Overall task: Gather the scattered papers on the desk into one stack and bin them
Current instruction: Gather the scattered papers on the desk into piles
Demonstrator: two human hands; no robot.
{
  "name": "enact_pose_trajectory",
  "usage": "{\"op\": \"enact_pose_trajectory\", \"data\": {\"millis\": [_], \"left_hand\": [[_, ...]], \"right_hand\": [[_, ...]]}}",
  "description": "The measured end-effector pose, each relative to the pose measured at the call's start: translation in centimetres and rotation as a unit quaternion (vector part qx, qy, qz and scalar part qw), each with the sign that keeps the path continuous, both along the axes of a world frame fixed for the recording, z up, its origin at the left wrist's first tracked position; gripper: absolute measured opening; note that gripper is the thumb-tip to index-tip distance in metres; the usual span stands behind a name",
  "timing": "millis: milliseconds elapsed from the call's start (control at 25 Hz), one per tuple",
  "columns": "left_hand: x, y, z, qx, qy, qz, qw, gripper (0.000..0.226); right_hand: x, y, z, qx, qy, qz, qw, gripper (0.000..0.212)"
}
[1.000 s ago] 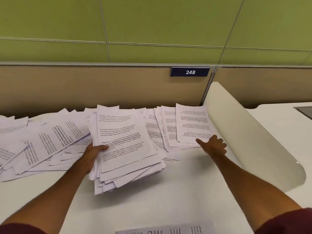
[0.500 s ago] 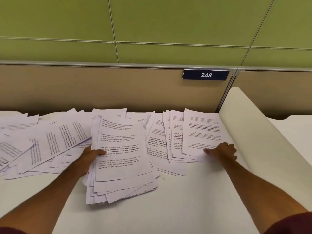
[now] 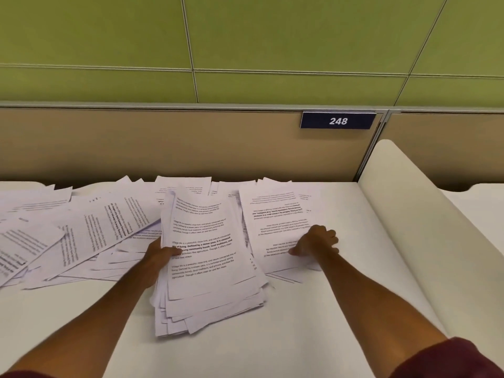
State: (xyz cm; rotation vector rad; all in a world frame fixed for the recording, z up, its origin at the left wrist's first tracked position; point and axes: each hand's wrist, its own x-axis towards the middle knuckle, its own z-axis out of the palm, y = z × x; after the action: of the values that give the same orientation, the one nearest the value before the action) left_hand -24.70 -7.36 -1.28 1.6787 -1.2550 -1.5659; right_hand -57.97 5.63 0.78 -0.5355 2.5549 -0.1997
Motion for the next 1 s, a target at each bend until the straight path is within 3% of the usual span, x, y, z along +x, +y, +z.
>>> {"op": "enact_pose_trajectory", "data": {"millis": [80,200,440,680,840,1000], "left_hand": [[0.1,0.1,-0.2,0.004,0.005,-0.009,1.0,0.046],[0.2,0.3,-0.6,0.021,0.014,-0.019,1.0,0.048],[0.5,0.2,-0.7,0.03,0.035,-0.035,0.998,0.05],[3.6,0.0,-0.3,0.056,0.085,-0.039,0.994,0.054],[6.0,-0.2,-0.4,0.052,0.094,-0.029,0.994,0.055],[6.4,0.6,-0.3,0.048,0.107,-0.032,0.993,0.056]], "right_hand": [[2.1,-0.9,0.1,0.025,0.0,0.007,1.0,0.118],[4.5,-2.0,0.2,0.023,-0.015,-0.023,0.999,0.105],[6.5,-2.6,0.3,-0.096,-0.047,-0.044,0.993,0.081],[6.2,-1.0,0.4,-0.186,-0.241,-0.169,0.938,0.068],[7.3,-0.5,0.5,-0.174,-0.301,-0.144,0.926,0.045],[9.1,-0.8,1.8,-0.196,-0.234,-0.087,0.948,0.055]]}}
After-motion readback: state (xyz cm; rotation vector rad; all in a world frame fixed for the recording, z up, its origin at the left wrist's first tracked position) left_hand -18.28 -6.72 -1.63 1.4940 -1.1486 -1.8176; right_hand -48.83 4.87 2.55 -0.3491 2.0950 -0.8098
